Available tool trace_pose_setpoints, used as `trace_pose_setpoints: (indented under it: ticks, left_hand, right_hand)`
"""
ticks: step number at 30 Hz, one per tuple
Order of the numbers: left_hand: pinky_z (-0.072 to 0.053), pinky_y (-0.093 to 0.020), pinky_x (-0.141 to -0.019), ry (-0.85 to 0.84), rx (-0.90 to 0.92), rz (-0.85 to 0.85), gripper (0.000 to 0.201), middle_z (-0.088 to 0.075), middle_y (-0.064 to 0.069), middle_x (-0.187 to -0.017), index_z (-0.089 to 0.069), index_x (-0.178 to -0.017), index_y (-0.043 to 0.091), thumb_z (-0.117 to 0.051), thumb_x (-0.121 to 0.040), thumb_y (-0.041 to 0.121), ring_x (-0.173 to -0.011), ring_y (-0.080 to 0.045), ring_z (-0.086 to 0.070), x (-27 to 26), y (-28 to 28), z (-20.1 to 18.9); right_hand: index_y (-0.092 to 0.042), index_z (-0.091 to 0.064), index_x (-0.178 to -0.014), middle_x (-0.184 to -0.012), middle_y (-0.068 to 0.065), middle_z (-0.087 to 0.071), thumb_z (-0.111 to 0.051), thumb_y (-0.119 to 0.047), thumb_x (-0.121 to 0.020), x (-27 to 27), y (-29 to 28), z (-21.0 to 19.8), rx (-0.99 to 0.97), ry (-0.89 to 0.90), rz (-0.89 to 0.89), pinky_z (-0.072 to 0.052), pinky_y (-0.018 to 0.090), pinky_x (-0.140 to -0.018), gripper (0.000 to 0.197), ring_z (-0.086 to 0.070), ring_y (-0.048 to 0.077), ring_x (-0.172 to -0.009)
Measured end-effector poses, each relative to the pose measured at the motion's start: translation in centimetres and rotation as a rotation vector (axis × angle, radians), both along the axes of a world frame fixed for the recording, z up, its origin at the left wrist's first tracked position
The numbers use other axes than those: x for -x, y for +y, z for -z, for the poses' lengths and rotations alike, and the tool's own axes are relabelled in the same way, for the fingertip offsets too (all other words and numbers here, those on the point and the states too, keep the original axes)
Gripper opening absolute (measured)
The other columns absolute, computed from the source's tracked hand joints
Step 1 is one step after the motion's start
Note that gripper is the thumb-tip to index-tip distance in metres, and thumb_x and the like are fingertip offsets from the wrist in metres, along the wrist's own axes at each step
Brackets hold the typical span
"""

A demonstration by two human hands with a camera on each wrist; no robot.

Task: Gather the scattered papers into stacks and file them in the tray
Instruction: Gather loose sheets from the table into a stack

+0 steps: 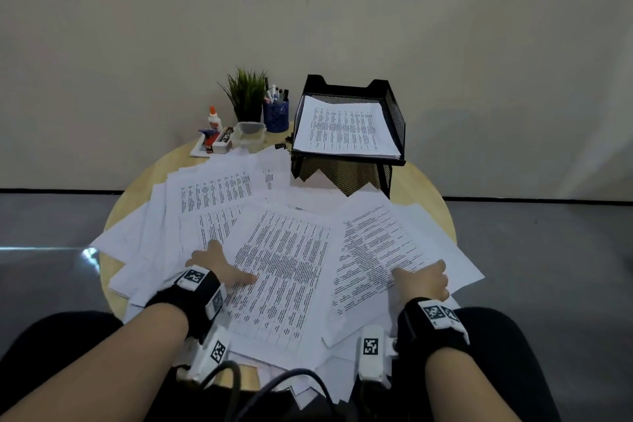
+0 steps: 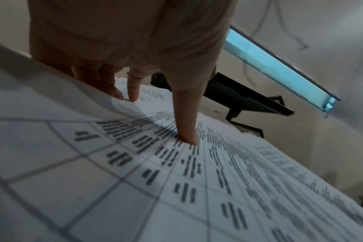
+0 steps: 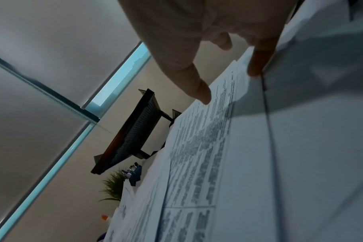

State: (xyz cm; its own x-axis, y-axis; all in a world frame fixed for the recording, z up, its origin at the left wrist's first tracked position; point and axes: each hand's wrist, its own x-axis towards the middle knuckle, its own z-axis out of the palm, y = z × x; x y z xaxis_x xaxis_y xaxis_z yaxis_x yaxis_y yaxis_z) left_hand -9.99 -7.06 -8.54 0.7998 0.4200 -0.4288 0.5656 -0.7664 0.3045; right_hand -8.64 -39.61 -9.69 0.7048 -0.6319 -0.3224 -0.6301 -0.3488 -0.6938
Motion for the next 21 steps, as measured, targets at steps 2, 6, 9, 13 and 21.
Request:
trace_pose_setpoints:
  ticks: [2, 6, 9, 13, 21]
  left_hand:
    - [-0.047, -0.037, -0.087, -0.053, 0.110, -0.058, 0.097, -0.047, -0.017, -0.131, -0.030, -0.135, 0.006, -0.084, -0.063, 0.042, -0.113, -0.033, -0.053, 0.0, 0.5, 0.0]
    - [-0.046, -0.031, -0.076, -0.099, 0.177, -0.077, 0.062, -0.061, -0.015, -0.109, -0.049, -0.118, -0.002, -0.081, -0.072, 0.025, -0.091, -0.025, -0.058, 0.0, 1.3, 0.0]
    - [-0.043, -0.028, -0.076, -0.141, 0.265, -0.077, 0.042, -0.064, -0.018, -0.109, -0.060, -0.111, -0.002, -0.076, -0.077, 0.017, -0.090, -0.026, -0.058, 0.4, 1.9, 0.7]
    - [-0.041, -0.029, -0.081, -0.241, 0.308, -0.103, 0.036, -0.062, -0.019, -0.119, -0.060, -0.118, -0.003, -0.067, -0.085, 0.011, -0.102, -0.029, -0.058, 1.1, 2.1, 1.7]
    - [-0.039, -0.031, -0.084, -0.354, 0.438, -0.171, 0.038, -0.059, -0.019, -0.124, -0.050, -0.128, -0.001, -0.057, -0.092, 0.011, -0.105, -0.029, -0.055, 1.6, 2.3, 2.6]
  right_hand:
    - [-0.005, -0.014, -0.149, -0.142, 0.025, -0.038, -0.073, -0.018, -0.079, -0.1, -0.2, 0.3, -0.024, -0.041, 0.013, -0.035, 0.049, -0.105, 0.092, -0.033, 0.042, -0.132]
    - [-0.001, -0.017, -0.146, -0.140, 0.028, -0.039, -0.074, -0.017, -0.078, -0.4, -0.8, 0.4, -0.120, -0.041, 0.022, -0.041, 0.048, -0.099, 0.090, -0.043, 0.043, -0.126]
    - [-0.001, -0.023, -0.145, -0.144, 0.026, -0.032, -0.071, -0.017, -0.081, -0.7, -1.4, -0.2, -0.136, -0.090, 0.068, -0.039, 0.048, -0.101, 0.082, -0.040, 0.043, -0.128]
    - [-0.003, -0.021, -0.147, -0.145, 0.026, -0.028, -0.072, -0.018, -0.079, -0.7, -0.9, -0.1, -0.112, -0.090, 0.027, -0.036, 0.050, -0.106, 0.086, -0.035, 0.043, -0.130]
    - [0.002, -0.016, -0.147, -0.145, 0.025, -0.036, -0.068, -0.013, -0.083, -0.9, -1.0, -0.3, -0.241, -0.086, -0.013, -0.041, 0.042, -0.097, 0.084, -0.041, 0.038, -0.129]
